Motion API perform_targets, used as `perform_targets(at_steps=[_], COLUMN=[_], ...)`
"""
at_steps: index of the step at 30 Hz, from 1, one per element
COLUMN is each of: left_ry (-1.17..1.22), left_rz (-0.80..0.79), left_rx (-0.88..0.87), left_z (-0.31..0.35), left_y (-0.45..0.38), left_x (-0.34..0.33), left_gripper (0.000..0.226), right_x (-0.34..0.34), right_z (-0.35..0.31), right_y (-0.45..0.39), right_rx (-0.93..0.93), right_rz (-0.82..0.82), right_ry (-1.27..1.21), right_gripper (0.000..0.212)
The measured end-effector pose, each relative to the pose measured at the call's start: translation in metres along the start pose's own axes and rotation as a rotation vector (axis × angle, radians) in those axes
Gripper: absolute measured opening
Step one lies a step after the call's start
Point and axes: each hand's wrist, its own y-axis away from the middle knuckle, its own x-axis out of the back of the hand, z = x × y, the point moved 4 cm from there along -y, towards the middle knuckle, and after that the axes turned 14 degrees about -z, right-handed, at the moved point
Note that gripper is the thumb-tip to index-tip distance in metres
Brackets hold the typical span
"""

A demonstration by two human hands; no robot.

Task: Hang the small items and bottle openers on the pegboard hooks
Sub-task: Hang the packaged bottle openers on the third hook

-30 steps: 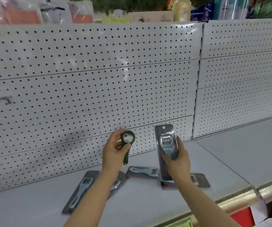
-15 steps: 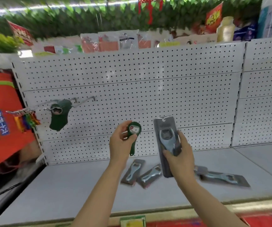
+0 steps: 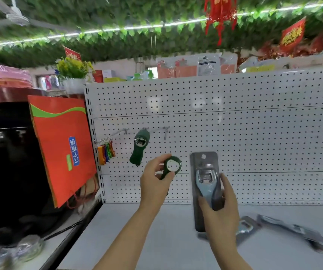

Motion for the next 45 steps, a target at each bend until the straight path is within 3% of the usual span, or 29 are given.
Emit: perform_targets(at_steps=[17,38,45], left_ry=[-0.011,-0.292,-0.312], left_rz=[0.207,0.034,-0.05], left_rx=[-0.082,-0.076,-0.07], left_z=[0.012,-0.024,-0.016], left_y=[-0.042,-0.087,-0.083], left_x=[0.088,0.101,0.111], left_gripper=[0.045,0.045,0.055], right_x=[-0.053,-0.081,-0.083], right_z=[-0.017,-0.027,-0.035], right_y=[0.018,0.015,0.009], right_rx=[0.076,0.073,0.081], right_rz=[-0.09,0.023,0.032], right_ry=[-0.012,-0.026,-0.005], right_gripper=[0.075,0.075,0.075])
